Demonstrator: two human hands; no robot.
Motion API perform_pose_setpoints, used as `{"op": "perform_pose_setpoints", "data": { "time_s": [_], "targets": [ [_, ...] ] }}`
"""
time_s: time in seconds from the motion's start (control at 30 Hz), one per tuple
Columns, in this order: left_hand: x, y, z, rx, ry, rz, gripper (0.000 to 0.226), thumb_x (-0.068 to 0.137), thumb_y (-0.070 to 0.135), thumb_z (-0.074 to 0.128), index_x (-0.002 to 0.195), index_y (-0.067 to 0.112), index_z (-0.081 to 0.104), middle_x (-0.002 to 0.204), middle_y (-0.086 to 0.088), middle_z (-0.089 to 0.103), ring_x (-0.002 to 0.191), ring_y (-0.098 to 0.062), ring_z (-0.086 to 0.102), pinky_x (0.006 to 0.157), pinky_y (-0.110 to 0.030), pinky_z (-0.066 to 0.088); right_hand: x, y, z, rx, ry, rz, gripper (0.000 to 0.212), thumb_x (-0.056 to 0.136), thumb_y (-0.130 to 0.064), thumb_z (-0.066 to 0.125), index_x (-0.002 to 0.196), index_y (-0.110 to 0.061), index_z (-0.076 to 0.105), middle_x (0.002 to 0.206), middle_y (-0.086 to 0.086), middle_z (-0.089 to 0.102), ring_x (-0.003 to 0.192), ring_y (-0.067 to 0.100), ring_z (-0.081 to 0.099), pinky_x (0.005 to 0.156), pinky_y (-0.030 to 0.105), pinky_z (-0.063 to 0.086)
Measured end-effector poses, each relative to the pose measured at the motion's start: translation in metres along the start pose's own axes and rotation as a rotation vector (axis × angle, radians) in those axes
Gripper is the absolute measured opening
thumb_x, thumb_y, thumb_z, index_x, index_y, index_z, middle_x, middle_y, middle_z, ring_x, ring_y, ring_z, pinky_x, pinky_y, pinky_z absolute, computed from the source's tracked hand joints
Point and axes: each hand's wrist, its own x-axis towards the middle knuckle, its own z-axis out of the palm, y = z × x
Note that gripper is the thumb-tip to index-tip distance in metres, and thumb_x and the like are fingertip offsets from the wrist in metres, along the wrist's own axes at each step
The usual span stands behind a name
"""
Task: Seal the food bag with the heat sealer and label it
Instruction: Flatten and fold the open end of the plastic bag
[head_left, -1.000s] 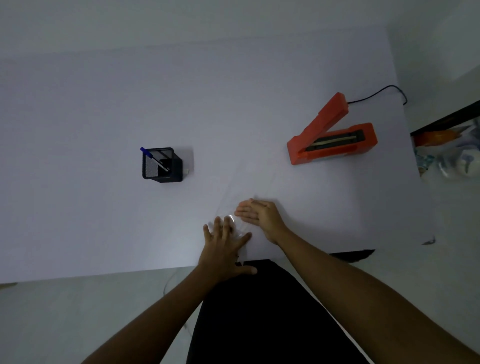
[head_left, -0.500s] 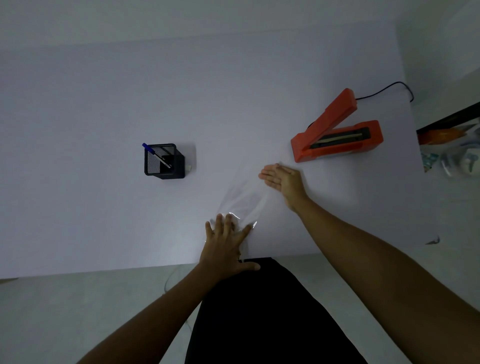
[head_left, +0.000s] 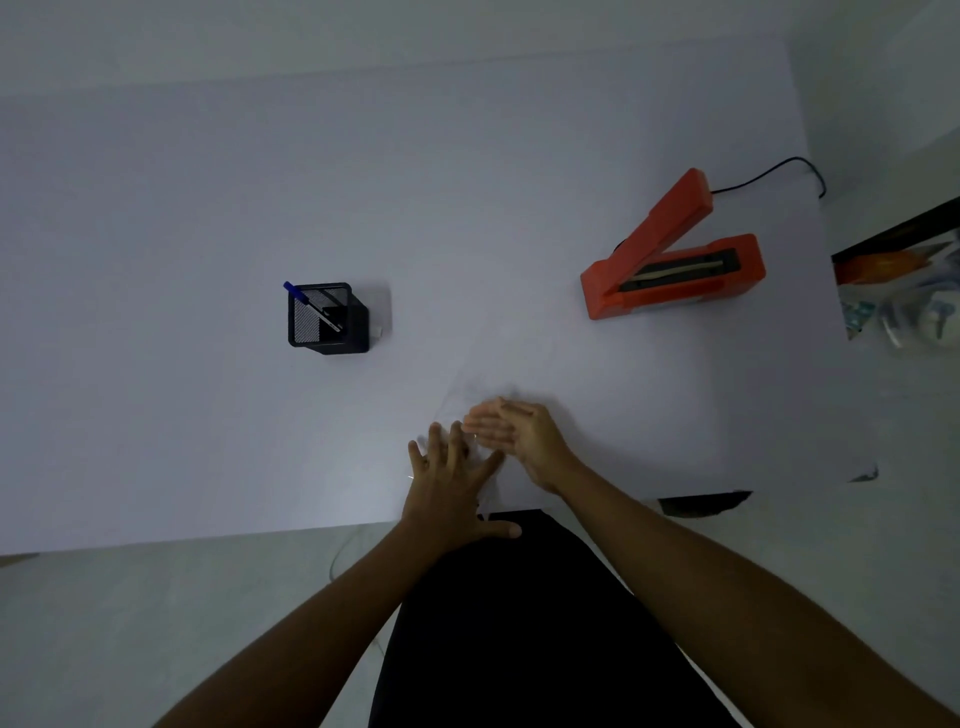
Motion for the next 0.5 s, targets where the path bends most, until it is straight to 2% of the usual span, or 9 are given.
{"op": "perform_pose_setpoints", "data": {
  "time_s": [0.1,0.23,0.37,0.5],
  "targets": [
    [0.000,-0.002,0.002,-0.004,-0.013,-0.008,0.118,0.052,0.101,0.020,0.149,0.042,-0.013,0.159,-0.025,-0.013,0.144,-0.053,-0.009,0.112,-0.071,0.005,-0.001,0.008,0.000,-0.019,-0.012,0.035,0.038,0.105,-0.023,0.037,0.108,-0.001,0.068,0.110,0.018,0.073,0.106,0.027,0.071,0.096,0.036,0.054],
    [0.000,-0.003,-0.002,0.003,-0.027,0.001,0.116,0.052,0.102,0.019,0.151,0.043,0.002,0.160,-0.025,-0.010,0.144,-0.053,-0.008,0.110,-0.072,0.003,0.013,-0.002,-0.012,-0.073,0.010,0.013,0.037,0.105,-0.024,0.037,0.107,-0.006,0.070,0.109,0.014,0.074,0.106,0.025,0.071,0.099,0.039,0.052],
    [0.001,-0.004,-0.007,0.015,-0.001,-0.020,0.113,0.052,0.102,0.021,0.149,0.044,0.012,0.159,-0.024,0.001,0.141,-0.056,0.002,0.108,-0.074,0.007,0.040,-0.033,-0.028,-0.009,0.134,-0.109,0.034,0.104,-0.023,0.040,0.112,-0.003,0.066,0.108,0.014,0.072,0.103,0.025,0.071,0.096,0.035,0.052],
    [0.000,-0.004,-0.010,0.026,-0.007,-0.005,0.115,0.052,0.101,0.020,0.150,0.042,0.013,0.160,-0.024,0.001,0.142,-0.056,-0.001,0.109,-0.073,0.004,0.062,-0.068,-0.049,0.011,0.222,-0.209,0.041,0.105,-0.024,0.037,0.122,0.004,0.060,0.118,0.019,0.067,0.106,0.025,0.069,0.095,0.031,0.052]
  ]
}}
